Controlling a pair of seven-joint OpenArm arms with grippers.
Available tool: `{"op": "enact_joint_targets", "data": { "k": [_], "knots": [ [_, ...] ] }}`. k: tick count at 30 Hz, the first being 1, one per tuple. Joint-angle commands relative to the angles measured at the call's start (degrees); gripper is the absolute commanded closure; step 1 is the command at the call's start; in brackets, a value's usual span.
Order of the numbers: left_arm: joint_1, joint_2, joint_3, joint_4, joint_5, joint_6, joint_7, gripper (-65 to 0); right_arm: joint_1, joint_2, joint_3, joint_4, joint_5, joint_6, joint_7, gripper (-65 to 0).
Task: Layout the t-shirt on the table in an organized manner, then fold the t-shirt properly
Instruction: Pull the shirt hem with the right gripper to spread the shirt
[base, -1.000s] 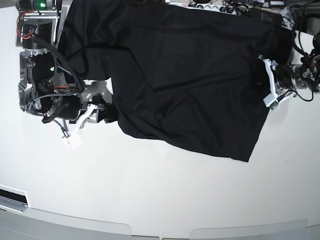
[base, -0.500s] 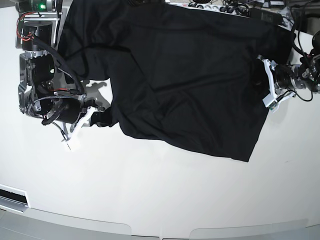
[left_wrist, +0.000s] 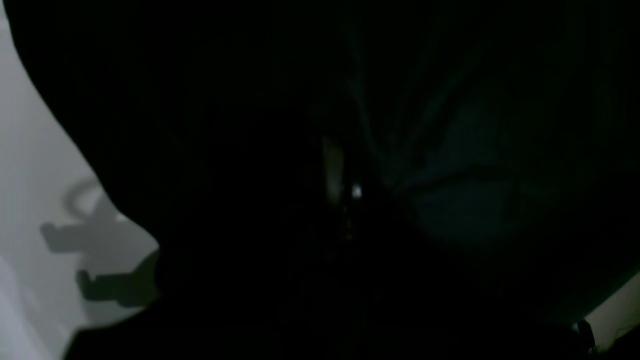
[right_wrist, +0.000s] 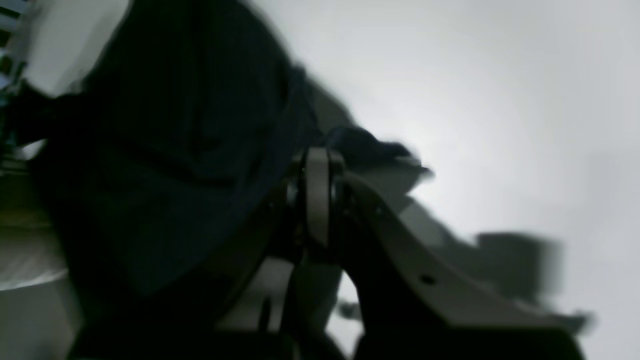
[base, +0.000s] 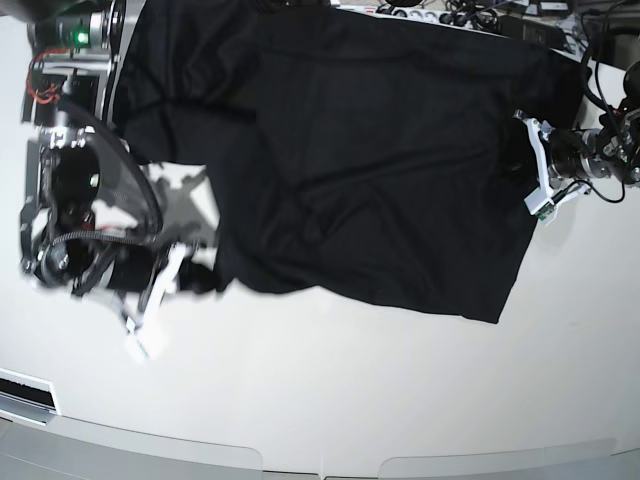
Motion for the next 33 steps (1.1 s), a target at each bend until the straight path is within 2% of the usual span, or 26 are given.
{"op": "enact_joint_targets", "data": {
  "k": [1,6,9,15,17,22,27,29,31,33],
  "knots": [
    [-0.5,-1.0,-0.4,0.4,0.0,0.0,0.2,0.0,1.5,0.9,0.2,2.1,-0.6,0.3,1.4,0.0],
    [-0.5,-0.9,-0.4,0.4,-0.1,0.0,0.2,0.0,5.4,1.7,0.2,3.4,-8.5,0.2,4.4,0.0],
    [-0.5,-0.9,-0.4,0.4,0.0,0.0,0.2,0.0,8.3,2.4,0.2,3.4,-12.7,-2.2,6.8,0.0],
    [-0.5,-0.9,-0.4,0.4,0.0,0.0,0.2,0.0,13.1,2.9,0.0,3.3,-16.9,-5.9,7.3,0.0],
    [-0.5,-0.6,-0.4,0.4,0.0,0.0,0.2,0.0,12.9,2.9,-1.0,3.2,-17.1,-6.1,7.4,0.0],
    [-0.4,1.0,-0.4,0.4,0.0,0.0,0.3,0.0,11.1,2.6,-8.7,1.4,-20.9,-6.6,11.8,0.0],
    [-0.3,1.7,-0.4,0.4,0.7,0.0,0.3,0.0,10.8,2.6,-19.5,-5.4,-24.5,-10.6,17.2,-0.9],
    [-0.3,1.7,-0.4,0.4,2.0,0.0,0.3,0.0,10.9,2.6,-22.6,-7.0,-24.9,-12.2,17.5,-17.7],
    [-0.3,1.7,-0.4,0.4,3.7,0.0,0.3,0.0,10.9,2.6,-24.8,-7.2,-24.9,-11.4,17.5,-32.5],
    [-0.3,1.7,-0.4,0.4,5.9,0.4,0.3,0.0,11.5,2.6,-26.1,-7.2,-24.1,-8.9,17.0,-37.9]
  ]
}}
